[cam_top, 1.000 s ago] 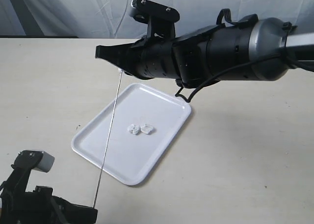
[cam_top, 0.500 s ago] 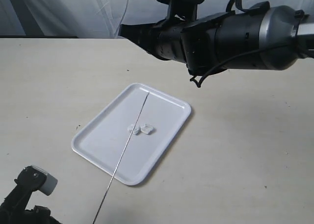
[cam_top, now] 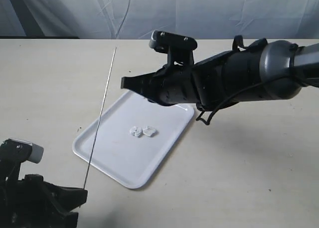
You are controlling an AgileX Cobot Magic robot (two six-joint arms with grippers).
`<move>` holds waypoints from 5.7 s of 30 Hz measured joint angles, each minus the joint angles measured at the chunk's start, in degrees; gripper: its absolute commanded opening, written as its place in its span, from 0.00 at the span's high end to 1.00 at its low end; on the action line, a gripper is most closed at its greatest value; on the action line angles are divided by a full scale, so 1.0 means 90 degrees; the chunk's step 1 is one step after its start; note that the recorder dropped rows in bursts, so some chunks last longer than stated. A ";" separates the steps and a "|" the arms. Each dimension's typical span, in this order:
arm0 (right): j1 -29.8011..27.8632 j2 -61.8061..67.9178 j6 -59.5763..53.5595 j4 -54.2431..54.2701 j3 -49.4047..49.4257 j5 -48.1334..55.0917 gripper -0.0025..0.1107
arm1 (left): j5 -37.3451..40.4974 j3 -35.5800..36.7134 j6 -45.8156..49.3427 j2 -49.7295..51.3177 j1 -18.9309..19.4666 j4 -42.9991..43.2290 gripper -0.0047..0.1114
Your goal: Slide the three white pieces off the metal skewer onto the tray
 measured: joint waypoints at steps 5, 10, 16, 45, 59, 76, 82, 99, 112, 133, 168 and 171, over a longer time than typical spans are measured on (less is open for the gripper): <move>0.0000 0.0298 0.0044 0.0037 0.0002 0.0819 0.98 | 0.0406 -0.0373 0.0029 0.0000 0.0000 -0.0003 0.96; 0.0000 0.0542 0.0148 0.0037 0.0002 0.1147 0.84 | 0.0937 -0.0540 0.0029 0.0000 0.0000 0.0101 0.96; 0.0000 0.0556 0.0148 0.0037 0.0014 0.1173 0.60 | 0.1257 -0.0539 -0.0712 0.0164 0.0000 0.0936 0.96; 0.0000 -0.2703 0.0145 -0.0969 0.1598 -0.0174 0.57 | 0.1037 -0.1258 -0.4960 0.1108 0.0000 0.5160 0.96; 0.0000 -0.3125 0.0145 -0.0801 0.1641 0.0479 0.57 | 0.0631 -0.1794 -0.4971 0.1951 0.0000 0.5161 0.96; 0.0000 -0.3465 0.0159 -0.0515 0.1652 0.0851 0.57 | 0.0266 -0.2059 -0.4971 0.2138 0.0000 0.5161 0.78; 0.0000 -0.3730 0.0159 -0.0515 0.1652 0.0944 0.57 | 0.0480 -0.2069 -0.4971 0.2138 0.0000 0.5161 0.67; 0.0000 -0.4622 0.0159 -0.2018 0.2704 0.0679 0.61 | 0.1613 -0.2069 -0.4259 -0.0433 0.0000 0.5191 0.62; 0.0000 -0.7118 0.0159 -0.1991 0.4301 -0.0830 0.61 | 0.2519 -0.1238 -0.4090 -0.5100 0.0000 0.5191 0.62; -0.0099 -0.8485 -0.0279 -0.1765 0.4534 -0.3804 0.61 | 0.1383 -0.0983 -0.4161 -0.6047 0.0000 0.5191 0.62; -0.3812 -0.8752 0.1882 -0.5265 0.5650 -0.1315 0.61 | -0.0075 0.0419 -0.3975 -0.7269 0.4640 0.5222 0.62; -0.3995 -0.9005 0.2221 -0.5662 0.5697 -0.1101 0.61 | 0.0070 0.0433 -0.3975 -0.7269 0.4599 0.5222 0.62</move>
